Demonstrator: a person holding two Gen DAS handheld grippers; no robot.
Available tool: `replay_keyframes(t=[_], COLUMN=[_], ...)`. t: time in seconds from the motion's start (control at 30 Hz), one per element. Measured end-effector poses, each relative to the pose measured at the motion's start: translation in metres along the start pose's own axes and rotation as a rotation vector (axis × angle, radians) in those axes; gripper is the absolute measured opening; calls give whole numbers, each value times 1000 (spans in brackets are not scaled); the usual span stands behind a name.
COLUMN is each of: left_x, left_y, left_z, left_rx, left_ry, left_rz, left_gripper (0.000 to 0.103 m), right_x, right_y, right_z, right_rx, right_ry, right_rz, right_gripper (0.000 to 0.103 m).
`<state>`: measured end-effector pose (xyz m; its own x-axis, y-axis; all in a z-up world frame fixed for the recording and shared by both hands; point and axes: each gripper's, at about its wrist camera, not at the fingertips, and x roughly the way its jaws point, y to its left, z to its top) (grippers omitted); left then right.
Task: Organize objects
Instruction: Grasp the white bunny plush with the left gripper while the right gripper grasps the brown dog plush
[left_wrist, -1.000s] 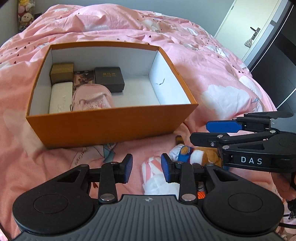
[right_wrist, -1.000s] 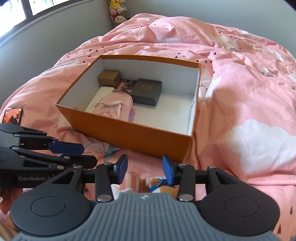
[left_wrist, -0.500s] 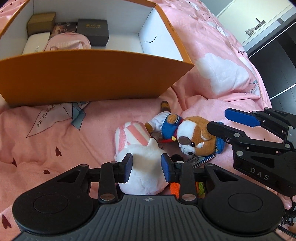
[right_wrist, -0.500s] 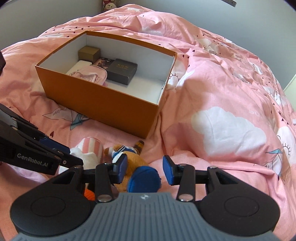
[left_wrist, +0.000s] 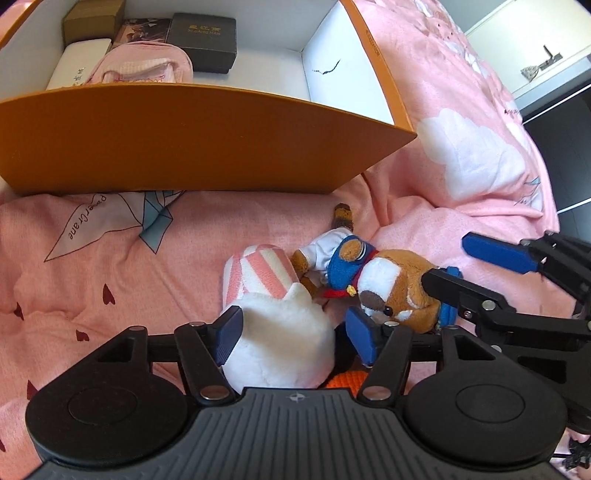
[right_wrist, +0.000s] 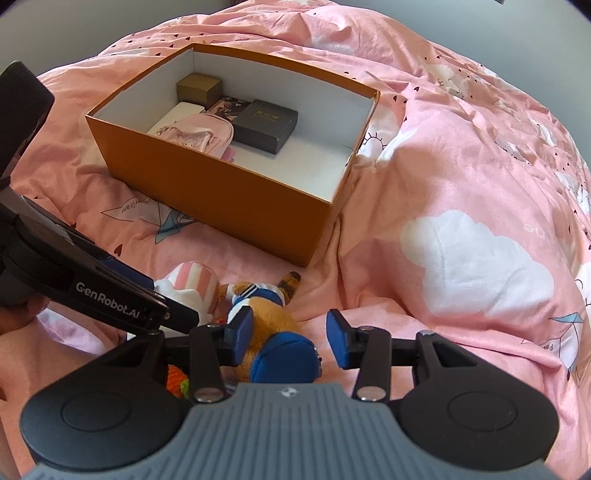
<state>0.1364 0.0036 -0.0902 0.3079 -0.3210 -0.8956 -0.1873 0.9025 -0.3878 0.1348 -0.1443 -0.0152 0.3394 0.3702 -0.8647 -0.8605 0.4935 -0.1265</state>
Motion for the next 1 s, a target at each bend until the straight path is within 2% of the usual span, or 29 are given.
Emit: replay_keyframes(t=[0.1,0.3,0.33,0.43,0.53,0.57,0.6,0.63,0.67,0.77,0.8,0.83,0.87,0.9,0.97,1.0], left_x=[7,14,14,13,10,8,6,5,3,-4,-6,-10,-15,-19,-28,-32], left_y=[-6,-6,-5,0,9,11,14,17,19,25,27,28,30,33,37,40], left_z=[1,1,1,-1,-3,-4,-4,-4,-5,-6,-7,-8,-9,-10,-10,-10], left_rx=[26,35,33,32,23,18,4,-2,-5,-19,-23,-21,-17,-16,-5,-1], left_ry=[18,24,23,16,16,12,6,3,0,-9,-12,-17,-20,-22,-37,-41], left_rz=[25,62,62,89,58,46,34,25,16,-3,-6,-8,-11,-15,-5,3], left_gripper=[81,82,81,67,66,65,63,63,61,59,57,53,50,40,28,22], right_x=[2,3,4,11,16,16,16,15,14,11,10,9,8,7,5,6], right_y=[-4,-8,-9,-10,-13,-14,-14,-13,-11,-6,-5,-4,-4,-3,-3,-3], right_z=[0,0,0,0,-1,-1,-1,-1,-1,1,1,3,4,6,12,15], right_rx=[-3,12,13,24,62,75,89,97,90,77,73,66,59,50,39,35], right_ry=[10,25,32,65,93,100,105,106,102,87,82,81,78,75,70,73], right_rz=[0,20,30,73,123,150,183,195,186,166,162,157,150,148,154,160], right_gripper=[51,52,52,56,55,42,34,31,22,18,13,12,14,15,16,20])
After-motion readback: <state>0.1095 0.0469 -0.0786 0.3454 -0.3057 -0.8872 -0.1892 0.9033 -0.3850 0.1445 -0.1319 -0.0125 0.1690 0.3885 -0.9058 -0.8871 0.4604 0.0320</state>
